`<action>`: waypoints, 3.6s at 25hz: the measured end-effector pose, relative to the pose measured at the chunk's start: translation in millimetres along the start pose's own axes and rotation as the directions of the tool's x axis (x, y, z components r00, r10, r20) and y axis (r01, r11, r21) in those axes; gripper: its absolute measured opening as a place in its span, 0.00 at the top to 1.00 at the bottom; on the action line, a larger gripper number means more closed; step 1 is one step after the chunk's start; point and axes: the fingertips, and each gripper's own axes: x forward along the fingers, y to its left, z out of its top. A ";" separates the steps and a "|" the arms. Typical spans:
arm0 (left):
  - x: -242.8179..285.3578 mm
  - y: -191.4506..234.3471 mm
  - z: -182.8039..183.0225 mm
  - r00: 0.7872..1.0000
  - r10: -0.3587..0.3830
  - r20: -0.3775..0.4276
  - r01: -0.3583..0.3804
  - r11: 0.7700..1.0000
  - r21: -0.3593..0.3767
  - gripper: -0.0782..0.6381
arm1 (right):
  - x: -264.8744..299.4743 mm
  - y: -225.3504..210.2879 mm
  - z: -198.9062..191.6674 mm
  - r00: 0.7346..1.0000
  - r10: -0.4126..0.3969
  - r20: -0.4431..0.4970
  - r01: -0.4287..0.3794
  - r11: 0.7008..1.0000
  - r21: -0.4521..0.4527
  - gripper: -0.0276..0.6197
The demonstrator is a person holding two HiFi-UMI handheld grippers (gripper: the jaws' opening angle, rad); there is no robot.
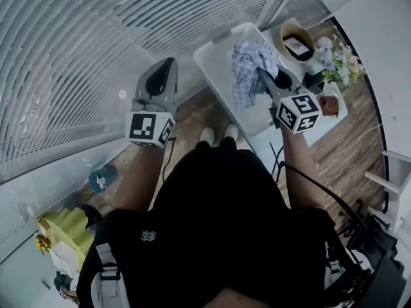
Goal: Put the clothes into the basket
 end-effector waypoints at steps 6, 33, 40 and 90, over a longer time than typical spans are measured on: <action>6.1 -2.6 -12.5 1.000 -0.009 -0.024 0.008 1.000 -0.003 0.88 | 9.9 -0.1 -14.5 1.000 0.011 -0.017 -0.011 1.000 0.016 0.81; 28.9 -2.6 -60.3 0.995 -0.024 -0.093 0.024 1.000 -0.001 0.88 | 59.1 -16.6 -79.4 0.991 0.039 -0.129 -0.028 0.996 0.087 0.81; 30.3 -6.4 -82.0 0.991 -0.036 -0.128 0.036 0.999 -0.008 0.88 | 67.6 -34.4 -98.4 0.990 0.024 -0.141 -0.008 0.994 0.111 0.81; 15.6 -18.0 -86.6 0.990 -0.037 -0.139 0.035 0.999 -0.016 0.88 | 73.1 -32.5 -123.5 0.978 0.007 -0.210 0.013 0.996 0.093 0.77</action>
